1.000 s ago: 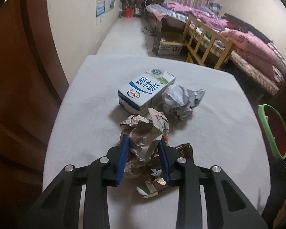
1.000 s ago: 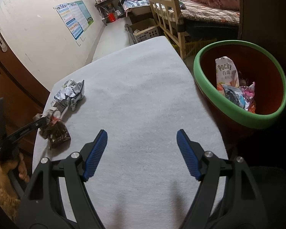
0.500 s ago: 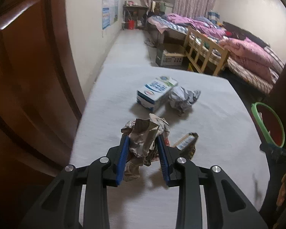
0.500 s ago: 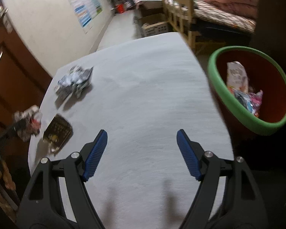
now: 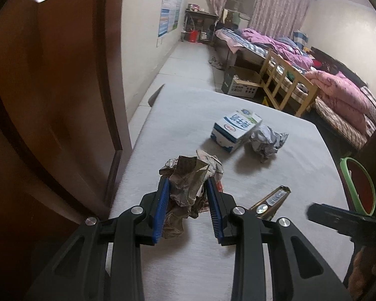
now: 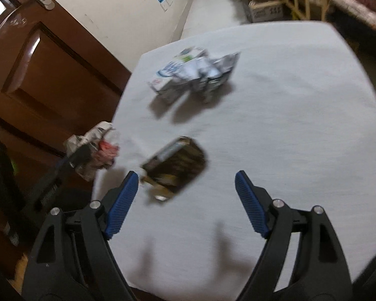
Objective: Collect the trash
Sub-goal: 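Grasp the crumpled brown paper with left tool while right tool grasps the gold snack package, then carry the brown paper and gold package over the green-rimmed bin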
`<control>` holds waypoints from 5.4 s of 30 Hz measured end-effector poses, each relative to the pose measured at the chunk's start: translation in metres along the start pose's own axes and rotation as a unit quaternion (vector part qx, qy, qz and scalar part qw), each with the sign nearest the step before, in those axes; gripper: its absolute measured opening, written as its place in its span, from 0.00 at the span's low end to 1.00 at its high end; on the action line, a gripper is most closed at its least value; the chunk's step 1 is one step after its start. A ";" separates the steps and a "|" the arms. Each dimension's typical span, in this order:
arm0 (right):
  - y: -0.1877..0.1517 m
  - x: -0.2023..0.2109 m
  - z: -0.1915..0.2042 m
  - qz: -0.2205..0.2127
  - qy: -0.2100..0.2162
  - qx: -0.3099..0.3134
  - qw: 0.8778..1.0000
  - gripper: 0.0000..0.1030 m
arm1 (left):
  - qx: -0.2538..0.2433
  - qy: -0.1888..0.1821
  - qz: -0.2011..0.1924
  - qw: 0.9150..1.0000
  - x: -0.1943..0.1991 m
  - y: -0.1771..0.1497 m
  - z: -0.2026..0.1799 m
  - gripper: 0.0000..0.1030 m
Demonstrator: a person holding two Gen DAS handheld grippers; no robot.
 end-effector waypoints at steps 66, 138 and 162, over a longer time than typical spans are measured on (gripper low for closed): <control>-0.007 -0.065 0.029 0.070 -0.098 0.120 0.985 0.45 | 0.007 -0.001 0.050 0.999 -0.039 -0.013 0.002 0.28; -0.013 0.119 -0.104 -0.131 -0.112 -0.029 0.985 0.45 | -0.140 -0.066 0.038 0.987 0.011 -0.027 -0.145 0.28; -0.028 0.172 -0.173 -0.168 -0.143 -0.089 0.971 0.45 | -0.155 -0.121 0.035 0.980 0.010 -0.024 -0.229 0.28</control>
Point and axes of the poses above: each gripper's, at about its wrist camera, not at the fingertips, and x roughly against the way its jaws point, z to its left, y to its top, the point moved 6 cm from there along -x, roughly the way its jaws point, and after that the axes turned 9 degrees about x, right-handed, at the moved point
